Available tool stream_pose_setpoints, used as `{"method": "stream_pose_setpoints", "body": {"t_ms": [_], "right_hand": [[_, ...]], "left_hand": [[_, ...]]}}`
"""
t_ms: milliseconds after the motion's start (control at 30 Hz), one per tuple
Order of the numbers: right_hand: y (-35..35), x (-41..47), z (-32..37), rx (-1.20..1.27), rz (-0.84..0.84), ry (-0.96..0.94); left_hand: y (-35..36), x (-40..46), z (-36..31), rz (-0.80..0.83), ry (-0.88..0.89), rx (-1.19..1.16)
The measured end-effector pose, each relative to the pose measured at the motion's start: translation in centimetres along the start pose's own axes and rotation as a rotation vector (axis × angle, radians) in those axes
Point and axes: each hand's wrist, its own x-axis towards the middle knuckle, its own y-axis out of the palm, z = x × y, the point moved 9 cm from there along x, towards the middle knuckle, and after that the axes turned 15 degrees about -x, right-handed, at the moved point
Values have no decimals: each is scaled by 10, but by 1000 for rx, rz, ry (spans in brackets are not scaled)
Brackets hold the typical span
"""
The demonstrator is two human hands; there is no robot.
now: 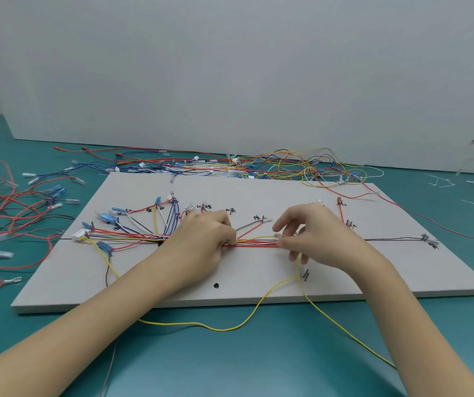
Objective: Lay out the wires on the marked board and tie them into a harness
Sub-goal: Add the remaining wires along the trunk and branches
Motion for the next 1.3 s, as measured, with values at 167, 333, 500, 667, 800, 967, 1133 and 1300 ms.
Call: {"method": "stream_pose_setpoints", "body": {"t_ms": [167,333,500,667,800,967,1133,1300], "right_hand": [[-23,-1,-6,-128,-91,74],[-44,2,14,-413,-154,-3],[-51,27,47,-348,-285,-103],[-27,66,46,-468,-353,4],[-3,91,32,-504,-254,101],[24,106,20,-425,-76,159],[30,116,31,-430,-76,127],[32,122,40,-437,-112,124]], "left_hand": [[-1,-1,0,-1,-3,-1],[0,-1,-1,0,-4,11],[-1,0,-2,-6,3,9],[1,0,-2,11,-5,17],[1,0,-1,16,-10,0],[2,0,5,19,-42,-107],[-1,1,11,-11,-69,-147],[1,-1,13,9,-72,-216]]}}
